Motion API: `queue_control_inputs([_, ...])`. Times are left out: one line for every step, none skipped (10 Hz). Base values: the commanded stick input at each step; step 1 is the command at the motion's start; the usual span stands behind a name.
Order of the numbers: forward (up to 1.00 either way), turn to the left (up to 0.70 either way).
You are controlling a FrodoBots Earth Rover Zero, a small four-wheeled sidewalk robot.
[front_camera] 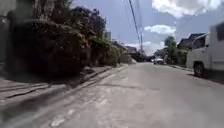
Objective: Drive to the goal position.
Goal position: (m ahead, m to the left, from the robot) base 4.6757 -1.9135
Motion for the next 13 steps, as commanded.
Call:
queue_control_inputs([1.0,-0.12])
queue_control_inputs([1.0,-0.09])
queue_control_inputs([1.0,-0.3])
queue_control_inputs([1.0,-0.36])
queue_control_inputs([1.0,-0.27])
queue_control_inputs([1.0,-0.05])
queue_control_inputs([1.0,-0.02])
queue_control_inputs([1.0,0.0])
queue_control_inputs([1.0,-0.2])
queue_control_inputs([1.0,-0.23])
queue_control_inputs([1.0,-0.06])
queue_control_inputs([1.0,0.0])
queue_control_inputs([1.0,0.0])
